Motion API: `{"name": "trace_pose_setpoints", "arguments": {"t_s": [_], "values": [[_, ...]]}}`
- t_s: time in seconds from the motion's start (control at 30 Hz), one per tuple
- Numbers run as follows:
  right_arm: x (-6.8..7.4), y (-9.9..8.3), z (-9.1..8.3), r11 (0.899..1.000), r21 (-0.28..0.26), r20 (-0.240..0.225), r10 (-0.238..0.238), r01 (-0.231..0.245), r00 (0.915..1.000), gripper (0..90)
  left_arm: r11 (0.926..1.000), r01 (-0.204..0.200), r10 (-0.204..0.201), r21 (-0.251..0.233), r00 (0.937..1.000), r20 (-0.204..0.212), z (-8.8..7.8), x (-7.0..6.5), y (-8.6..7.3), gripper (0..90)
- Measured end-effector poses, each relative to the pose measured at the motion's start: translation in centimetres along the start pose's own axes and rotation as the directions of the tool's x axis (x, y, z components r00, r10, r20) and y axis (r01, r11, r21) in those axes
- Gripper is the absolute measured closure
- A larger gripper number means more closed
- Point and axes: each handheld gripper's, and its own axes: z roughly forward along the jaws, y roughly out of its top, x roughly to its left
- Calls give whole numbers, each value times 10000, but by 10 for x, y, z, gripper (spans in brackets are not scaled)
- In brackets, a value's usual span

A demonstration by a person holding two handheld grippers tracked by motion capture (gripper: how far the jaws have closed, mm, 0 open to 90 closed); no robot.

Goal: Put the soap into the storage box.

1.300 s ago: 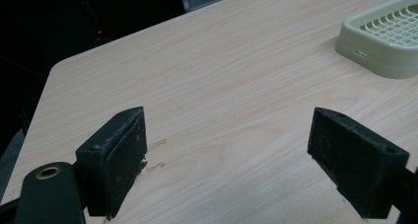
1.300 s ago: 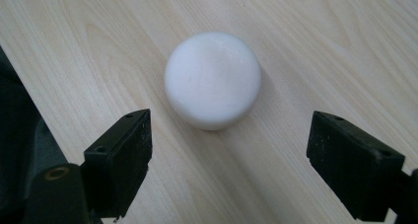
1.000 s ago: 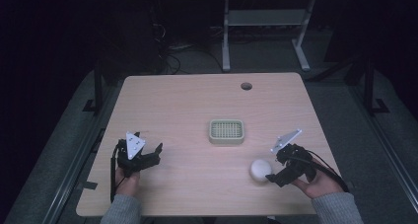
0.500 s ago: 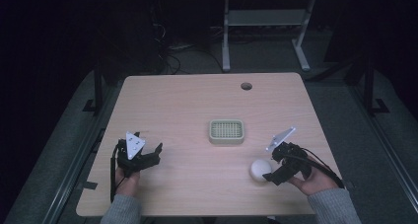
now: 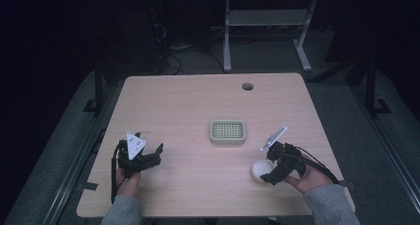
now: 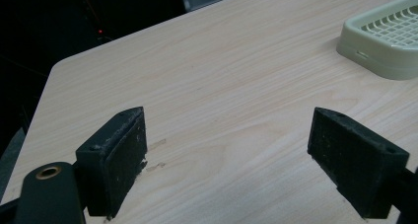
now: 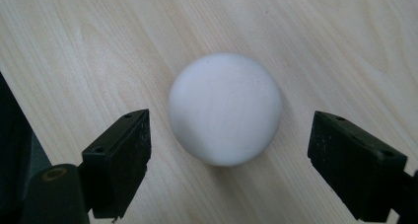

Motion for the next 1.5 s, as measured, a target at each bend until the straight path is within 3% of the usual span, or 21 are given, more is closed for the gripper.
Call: {"name": "trace_pose_setpoints", "arguments": {"t_s": [0.5,1.03,1.5], "values": [[2,18,24,9954,873,-95,-392,399,9992,155,10000,57,-57,29,10000,-24,0,1,0,148],[0,22,39,9851,1707,-87,-218,229,9997,157,10000,81,-81,-44,10000,-35,0,1,0,148],[1,21,48,9800,1977,-105,-222,238,9997,213,10000,-3,3,-10,10000,-23,0,0,0,148]]}}
